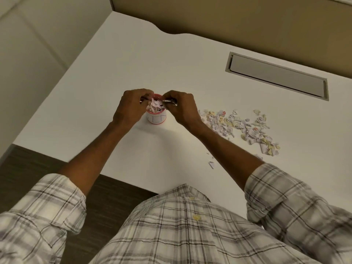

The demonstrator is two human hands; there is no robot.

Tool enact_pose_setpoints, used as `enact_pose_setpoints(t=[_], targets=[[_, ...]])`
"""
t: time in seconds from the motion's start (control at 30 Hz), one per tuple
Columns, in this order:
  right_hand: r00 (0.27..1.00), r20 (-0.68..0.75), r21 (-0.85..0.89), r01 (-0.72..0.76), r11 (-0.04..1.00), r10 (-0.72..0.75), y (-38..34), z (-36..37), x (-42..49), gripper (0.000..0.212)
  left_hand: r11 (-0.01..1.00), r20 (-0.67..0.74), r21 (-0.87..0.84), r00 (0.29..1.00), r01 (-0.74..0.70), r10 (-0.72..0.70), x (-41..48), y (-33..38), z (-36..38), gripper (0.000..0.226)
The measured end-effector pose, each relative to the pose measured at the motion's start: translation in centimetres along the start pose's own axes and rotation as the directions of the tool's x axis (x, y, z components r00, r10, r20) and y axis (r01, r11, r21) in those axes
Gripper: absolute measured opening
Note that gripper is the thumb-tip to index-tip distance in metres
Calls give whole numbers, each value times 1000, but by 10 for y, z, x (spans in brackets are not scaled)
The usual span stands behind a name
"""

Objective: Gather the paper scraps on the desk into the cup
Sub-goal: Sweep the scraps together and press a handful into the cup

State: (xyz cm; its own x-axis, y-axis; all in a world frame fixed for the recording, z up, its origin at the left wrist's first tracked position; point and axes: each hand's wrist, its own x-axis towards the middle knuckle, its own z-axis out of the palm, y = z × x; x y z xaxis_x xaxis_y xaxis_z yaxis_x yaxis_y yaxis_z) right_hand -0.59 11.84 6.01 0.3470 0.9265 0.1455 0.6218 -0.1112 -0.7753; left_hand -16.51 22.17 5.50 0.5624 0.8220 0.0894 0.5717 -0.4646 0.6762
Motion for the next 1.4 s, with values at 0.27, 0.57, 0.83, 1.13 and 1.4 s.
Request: enact_pose_setpoints(t=[0.27, 0.57, 0.83, 1.13, 1.4], targets=[[980, 130, -200, 173, 965, -149, -5, 36, 22, 25, 999, -14, -5, 999, 44, -44, -3, -2, -1, 41], [982, 155, -140, 129, 982, -107, 2, 37, 21, 44, 998, 14, 65, 1000, 22, -23, -1, -1, 2, 50], [990, 67, -126, 134, 983, -127, 5, 36, 22, 30, 988, -10, 150, 999, -41, 43, -2, -5, 5, 39], [993, -19, 35, 120, 992, -120, -2, 17, 34, 18, 990, -24, 144, 1000, 2, 2, 1, -3, 7, 28], [996, -76, -73, -52, 996, 46, 62, -25, -5, 14, 946, 160, 282, 980, -157, 115, 15, 7, 25, 25]])
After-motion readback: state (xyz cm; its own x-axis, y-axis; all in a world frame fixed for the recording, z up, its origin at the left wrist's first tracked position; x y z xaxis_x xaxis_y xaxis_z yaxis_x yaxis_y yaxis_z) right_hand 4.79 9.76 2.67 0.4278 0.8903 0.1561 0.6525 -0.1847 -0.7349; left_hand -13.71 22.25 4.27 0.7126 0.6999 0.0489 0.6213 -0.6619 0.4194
